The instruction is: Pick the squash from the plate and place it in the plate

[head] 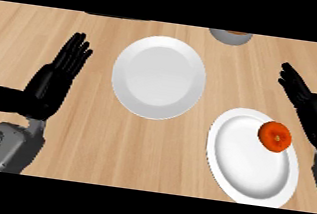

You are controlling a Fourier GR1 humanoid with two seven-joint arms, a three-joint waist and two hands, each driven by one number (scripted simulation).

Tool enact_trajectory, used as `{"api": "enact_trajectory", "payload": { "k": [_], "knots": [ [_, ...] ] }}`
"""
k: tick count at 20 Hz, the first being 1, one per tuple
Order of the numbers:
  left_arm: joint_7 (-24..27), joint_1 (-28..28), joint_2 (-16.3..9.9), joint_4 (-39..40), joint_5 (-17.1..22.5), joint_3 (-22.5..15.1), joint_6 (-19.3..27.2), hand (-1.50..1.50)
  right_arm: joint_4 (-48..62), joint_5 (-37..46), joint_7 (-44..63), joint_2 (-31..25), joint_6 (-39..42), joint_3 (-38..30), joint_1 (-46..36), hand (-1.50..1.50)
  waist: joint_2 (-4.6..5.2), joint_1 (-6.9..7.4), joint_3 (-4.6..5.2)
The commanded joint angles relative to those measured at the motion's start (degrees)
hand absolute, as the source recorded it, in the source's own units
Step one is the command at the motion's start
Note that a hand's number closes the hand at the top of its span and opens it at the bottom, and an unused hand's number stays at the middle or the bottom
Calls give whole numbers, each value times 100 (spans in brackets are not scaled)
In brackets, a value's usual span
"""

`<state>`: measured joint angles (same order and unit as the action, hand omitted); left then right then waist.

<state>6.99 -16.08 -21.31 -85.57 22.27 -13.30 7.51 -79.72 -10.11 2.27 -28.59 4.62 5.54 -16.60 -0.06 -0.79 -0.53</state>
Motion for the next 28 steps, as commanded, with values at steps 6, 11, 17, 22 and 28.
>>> {"api": "enact_trajectory", "payload": {
  "k": [6,11,17,22,28],
  "knots": [
    [102,1187,-1207,801,-1196,347,703,0,-1213,-1747,-1563,1450,-1073,-1765,107,-150,-184,-93,-22],
    [212,1731,-1197,811,-1253,319,821,0,-1623,-547,-3033,2005,-2993,-2460,1013,-150,-131,-206,25],
    [368,1948,-946,422,-1548,95,1116,0,-2435,-1299,-5241,2832,-3221,-1472,2685,-150,-49,-48,30],
    [483,2105,-1152,473,-1434,374,793,0,-2899,-625,-5116,2741,-2731,-715,4338,-150,-17,4,55],
    [500,1893,-1042,655,-1533,341,803,0,-3244,817,-3415,1867,-3679,-324,4880,-150,35,34,78]
  ]
}}
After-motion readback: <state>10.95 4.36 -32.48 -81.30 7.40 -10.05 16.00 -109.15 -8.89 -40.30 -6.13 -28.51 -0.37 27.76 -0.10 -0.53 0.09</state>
